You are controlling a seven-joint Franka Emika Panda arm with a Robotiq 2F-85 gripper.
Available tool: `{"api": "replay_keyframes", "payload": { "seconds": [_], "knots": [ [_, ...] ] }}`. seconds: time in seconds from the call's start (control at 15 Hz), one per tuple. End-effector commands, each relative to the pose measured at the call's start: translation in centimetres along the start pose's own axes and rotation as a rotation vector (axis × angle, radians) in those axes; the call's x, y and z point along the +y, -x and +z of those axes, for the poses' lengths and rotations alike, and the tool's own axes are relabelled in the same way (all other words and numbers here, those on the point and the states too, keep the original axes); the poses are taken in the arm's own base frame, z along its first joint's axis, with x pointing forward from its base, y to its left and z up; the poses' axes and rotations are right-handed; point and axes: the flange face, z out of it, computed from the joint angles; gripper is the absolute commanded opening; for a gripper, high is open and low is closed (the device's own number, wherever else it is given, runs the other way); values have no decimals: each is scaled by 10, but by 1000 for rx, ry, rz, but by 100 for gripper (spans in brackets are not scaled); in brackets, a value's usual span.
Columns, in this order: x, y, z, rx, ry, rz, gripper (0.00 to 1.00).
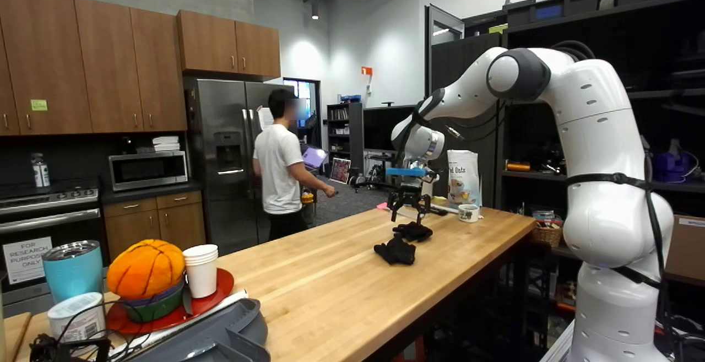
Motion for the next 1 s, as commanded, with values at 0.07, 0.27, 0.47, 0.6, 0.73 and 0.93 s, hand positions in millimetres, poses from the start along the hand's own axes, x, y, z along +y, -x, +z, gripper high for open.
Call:
{"api": "replay_keyframes", "payload": {
  "seconds": [0.07,0.27,0.47,0.6,0.73,0.93],
  "knots": [
    [-21,2,-12,32,-8,-42,100],
    [-32,5,-13,41,-7,-55,100],
    [-40,4,-11,39,-1,-62,100],
    [-44,2,-7,35,7,-68,100],
    [-50,3,0,36,21,-74,100],
    [-58,10,11,47,47,-92,100]
  ]
}}
